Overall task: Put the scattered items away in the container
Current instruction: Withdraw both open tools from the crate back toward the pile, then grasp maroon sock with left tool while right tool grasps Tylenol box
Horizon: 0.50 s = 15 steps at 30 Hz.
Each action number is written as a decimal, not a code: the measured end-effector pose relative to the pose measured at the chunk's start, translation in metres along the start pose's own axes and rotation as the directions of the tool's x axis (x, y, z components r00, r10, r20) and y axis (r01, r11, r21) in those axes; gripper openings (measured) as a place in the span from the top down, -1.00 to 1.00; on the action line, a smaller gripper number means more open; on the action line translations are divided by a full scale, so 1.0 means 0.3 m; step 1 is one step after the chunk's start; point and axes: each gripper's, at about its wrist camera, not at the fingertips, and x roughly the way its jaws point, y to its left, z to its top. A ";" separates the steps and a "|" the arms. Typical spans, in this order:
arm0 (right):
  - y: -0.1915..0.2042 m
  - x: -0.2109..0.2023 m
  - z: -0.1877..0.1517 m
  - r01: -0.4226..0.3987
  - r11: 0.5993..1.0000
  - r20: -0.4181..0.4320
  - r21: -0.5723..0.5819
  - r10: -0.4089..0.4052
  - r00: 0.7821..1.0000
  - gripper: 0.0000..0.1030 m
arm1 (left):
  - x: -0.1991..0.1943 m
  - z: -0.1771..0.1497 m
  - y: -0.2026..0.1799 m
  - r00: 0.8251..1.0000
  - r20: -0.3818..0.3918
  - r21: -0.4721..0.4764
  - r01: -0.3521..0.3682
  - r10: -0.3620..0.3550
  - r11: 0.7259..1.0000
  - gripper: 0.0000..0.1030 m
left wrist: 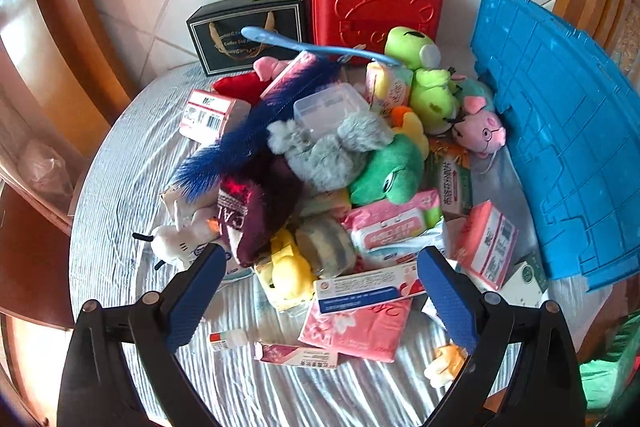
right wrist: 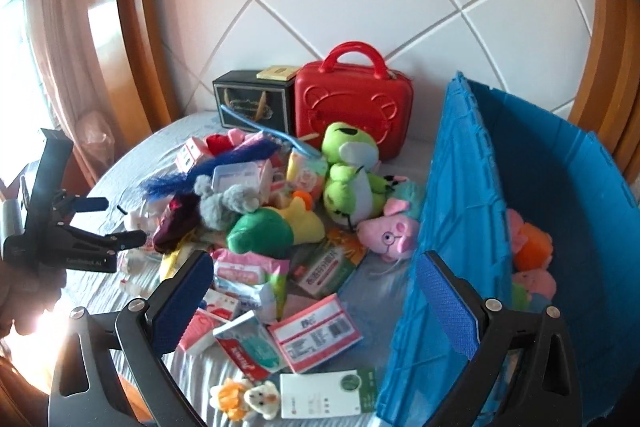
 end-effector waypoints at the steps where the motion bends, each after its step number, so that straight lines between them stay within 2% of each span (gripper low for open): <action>1: 0.023 0.029 -0.022 -0.004 1.000 -0.018 -0.006 0.004 1.000 -1.00 | 0.016 -0.013 0.020 1.000 -0.010 0.005 -0.001 0.001 1.000 -0.89; 4: 0.087 0.135 -0.097 -0.033 0.999 -0.085 -0.011 0.032 0.996 -1.00 | 0.072 -0.051 0.084 0.999 -0.039 0.016 -0.002 0.003 1.000 -0.89; 9: 0.220 0.323 -0.263 -0.129 0.990 -0.185 -0.066 0.115 0.976 -1.00 | 0.164 -0.101 0.182 0.995 -0.093 0.042 -0.020 0.024 0.999 -0.89; 12: 0.305 0.435 -0.354 -0.167 0.979 -0.245 -0.121 0.133 0.960 -0.99 | 0.194 -0.117 0.221 0.994 -0.105 0.063 -0.022 0.028 0.998 -0.89; 15: 0.363 0.523 -0.409 -0.170 0.968 -0.271 -0.183 0.116 0.955 -0.99 | 0.227 -0.133 0.254 0.994 -0.105 0.075 -0.023 0.030 0.997 -0.89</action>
